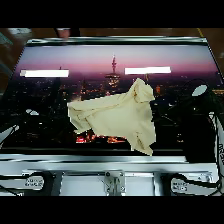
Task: Fold the shirts.
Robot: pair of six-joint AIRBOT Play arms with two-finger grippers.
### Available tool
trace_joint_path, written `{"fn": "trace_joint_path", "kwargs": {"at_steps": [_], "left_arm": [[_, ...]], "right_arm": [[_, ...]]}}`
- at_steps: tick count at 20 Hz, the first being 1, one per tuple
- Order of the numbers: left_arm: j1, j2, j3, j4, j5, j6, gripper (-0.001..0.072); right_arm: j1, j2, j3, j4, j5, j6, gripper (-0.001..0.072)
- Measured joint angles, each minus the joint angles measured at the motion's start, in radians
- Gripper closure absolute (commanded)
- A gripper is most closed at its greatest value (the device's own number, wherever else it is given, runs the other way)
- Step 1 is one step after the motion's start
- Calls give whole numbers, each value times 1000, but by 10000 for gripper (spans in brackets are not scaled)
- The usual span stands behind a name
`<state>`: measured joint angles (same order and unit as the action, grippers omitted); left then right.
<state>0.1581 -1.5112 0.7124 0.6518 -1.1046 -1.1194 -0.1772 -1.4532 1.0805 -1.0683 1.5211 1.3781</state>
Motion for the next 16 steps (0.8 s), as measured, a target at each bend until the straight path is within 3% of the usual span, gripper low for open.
{"fn": "trace_joint_path", "kwargs": {"at_steps": [4,9,10,11,12,16], "left_arm": [[24,75,0,-15,-55,31,671],[53,194,0,-21,-79,42,671],[55,208,0,-22,-82,42,672],[56,217,0,-23,-83,43,672],[58,224,1,-23,-84,43,672],[66,259,36,-22,-86,45,673]], "right_arm": [[-29,0,-97,-39,-40,25,86],[-5,-4,-223,12,-267,57,99],[14,-8,-236,24,-307,62,298],[38,-13,-246,34,-341,67,610],[62,-15,-252,37,-367,68,649],[113,32,-224,29,-360,60,650]]}}
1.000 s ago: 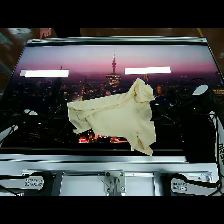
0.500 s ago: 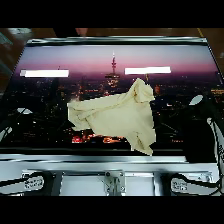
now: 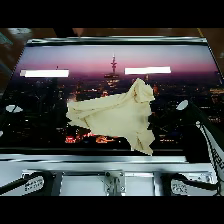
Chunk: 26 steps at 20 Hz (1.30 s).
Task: Fold the shirts.
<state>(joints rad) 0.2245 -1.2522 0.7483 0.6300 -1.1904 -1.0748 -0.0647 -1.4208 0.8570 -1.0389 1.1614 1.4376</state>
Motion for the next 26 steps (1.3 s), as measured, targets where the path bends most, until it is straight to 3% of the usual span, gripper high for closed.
{"fn": "trace_joint_path", "kwargs": {"at_steps": [6,12,16,21,26], "left_arm": [[64,200,301,6,-5,-10,672],[173,454,787,2,132,-69,672],[198,571,933,33,190,-133,672],[204,639,970,258,10,-251,672],[204,652,851,367,-139,-272,672]], "right_arm": [[-6,323,285,-19,74,-81,650],[-9,636,670,-37,-102,-60,651],[-9,740,803,-43,-154,-22,651],[-9,786,848,-97,-69,30,650],[-8,729,856,-149,185,106,651]]}}
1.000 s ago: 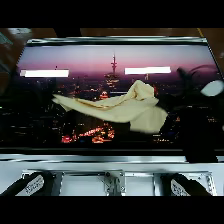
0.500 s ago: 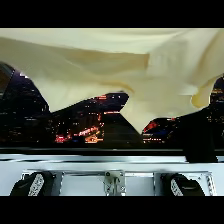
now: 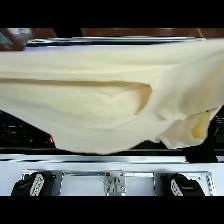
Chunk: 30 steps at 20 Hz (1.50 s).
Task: Fold the shirts.
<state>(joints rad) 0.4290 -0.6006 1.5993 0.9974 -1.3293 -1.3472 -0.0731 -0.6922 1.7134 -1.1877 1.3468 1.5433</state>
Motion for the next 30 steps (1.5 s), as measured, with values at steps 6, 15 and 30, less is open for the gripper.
{"fn": "trace_joint_path", "kwargs": {"at_steps": [6,15,30], "left_arm": [[-28,-71,-315,31,59,62,672],[-161,-563,-426,-49,314,102,671],[-98,-816,-457,68,-6,65,-3]], "right_arm": [[1,-245,-97,7,158,69,650],[1,-776,-261,283,-373,-44,650],[-142,-859,-229,116,118,-103,28]]}}
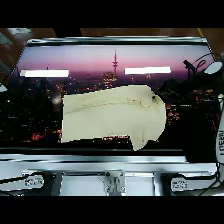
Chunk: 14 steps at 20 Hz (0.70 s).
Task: Fold the shirts.
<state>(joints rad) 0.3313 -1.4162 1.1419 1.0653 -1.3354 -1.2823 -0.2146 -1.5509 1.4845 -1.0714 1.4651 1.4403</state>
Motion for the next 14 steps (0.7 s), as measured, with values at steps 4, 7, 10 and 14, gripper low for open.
{"fn": "trace_joint_path", "kwargs": {"at_steps": [4,7,10,14], "left_arm": [[79,61,-282,-110,-8,74,-1],[94,81,-439,-180,53,137,0],[100,88,-509,-209,105,166,3],[103,91,-541,-193,137,180,3]], "right_arm": [[-37,141,-175,-83,55,-18,28],[-45,211,-320,-49,23,-24,28],[-47,240,-412,-8,-2,-27,29],[-49,253,-458,12,-34,-27,29]]}}
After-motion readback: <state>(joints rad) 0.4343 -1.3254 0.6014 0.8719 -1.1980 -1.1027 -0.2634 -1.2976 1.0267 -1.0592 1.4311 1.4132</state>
